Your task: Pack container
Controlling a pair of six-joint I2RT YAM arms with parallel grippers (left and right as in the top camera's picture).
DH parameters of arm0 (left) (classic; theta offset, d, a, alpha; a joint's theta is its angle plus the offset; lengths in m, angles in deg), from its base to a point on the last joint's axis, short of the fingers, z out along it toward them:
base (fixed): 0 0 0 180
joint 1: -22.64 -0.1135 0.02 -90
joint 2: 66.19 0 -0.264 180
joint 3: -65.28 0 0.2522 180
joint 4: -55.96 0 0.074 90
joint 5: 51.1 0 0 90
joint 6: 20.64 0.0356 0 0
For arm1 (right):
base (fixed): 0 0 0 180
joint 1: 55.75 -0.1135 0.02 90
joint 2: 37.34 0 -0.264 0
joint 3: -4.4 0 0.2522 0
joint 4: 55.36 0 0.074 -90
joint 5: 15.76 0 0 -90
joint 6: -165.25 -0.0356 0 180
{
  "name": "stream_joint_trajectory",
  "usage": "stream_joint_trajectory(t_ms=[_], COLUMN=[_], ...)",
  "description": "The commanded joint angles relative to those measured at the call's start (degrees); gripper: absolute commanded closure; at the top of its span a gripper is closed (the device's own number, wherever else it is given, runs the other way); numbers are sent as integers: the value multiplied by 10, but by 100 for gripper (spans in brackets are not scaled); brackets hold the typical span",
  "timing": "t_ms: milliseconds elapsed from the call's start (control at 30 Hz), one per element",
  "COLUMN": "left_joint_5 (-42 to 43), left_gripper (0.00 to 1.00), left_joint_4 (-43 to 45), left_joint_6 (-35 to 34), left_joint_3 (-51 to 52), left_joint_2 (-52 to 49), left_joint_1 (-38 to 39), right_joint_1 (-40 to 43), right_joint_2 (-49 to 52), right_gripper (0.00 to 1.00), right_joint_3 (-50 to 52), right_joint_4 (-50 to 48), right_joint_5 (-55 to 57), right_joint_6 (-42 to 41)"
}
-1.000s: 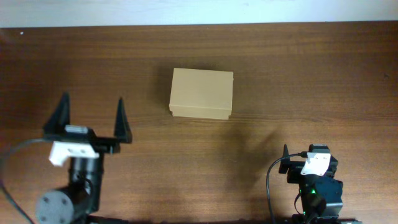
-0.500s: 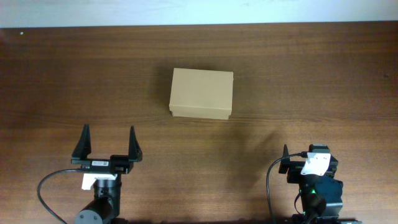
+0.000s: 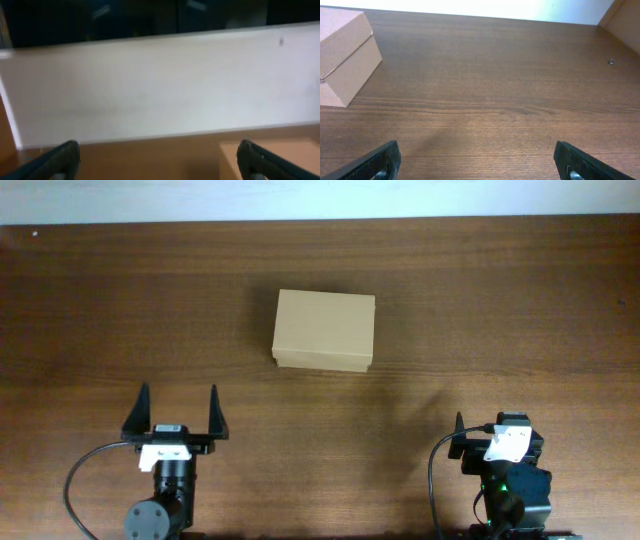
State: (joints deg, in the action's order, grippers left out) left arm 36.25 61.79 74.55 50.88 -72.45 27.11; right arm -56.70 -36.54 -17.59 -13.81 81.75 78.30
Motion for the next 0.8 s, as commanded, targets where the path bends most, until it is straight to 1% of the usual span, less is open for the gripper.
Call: stream_joint_trajectory(t_ms=[0,67,200,233,300,767], left_joint_5=[-6,-6,-6,-3,0,1], left_gripper=[0,0,0,1,0,1], left_joint_4=[-50,-94,-226,-246,-235,-242], left_joint_6=[9,9,9,9,9,9], left_joint_3=[0,0,0,0,1,1], left_joint_2=[29,37,53,55,57,56], left_joint_1=[-2,-3,-2,-2,-2,-2], right_joint_1=[-2,-2,-2,-2,-2,-2], right_joint_2=[-7,-7,-7,-7,-7,-7], right_gripper=[1,1,1,1,1,1], right_joint_3=[5,5,5,5,5,5], right_joint_4=[-2,-2,-2,-2,-2,-2], right_joint_5=[7,7,7,7,7,7], right_joint_6=[-1,-1,-1,-1,-1,-1])
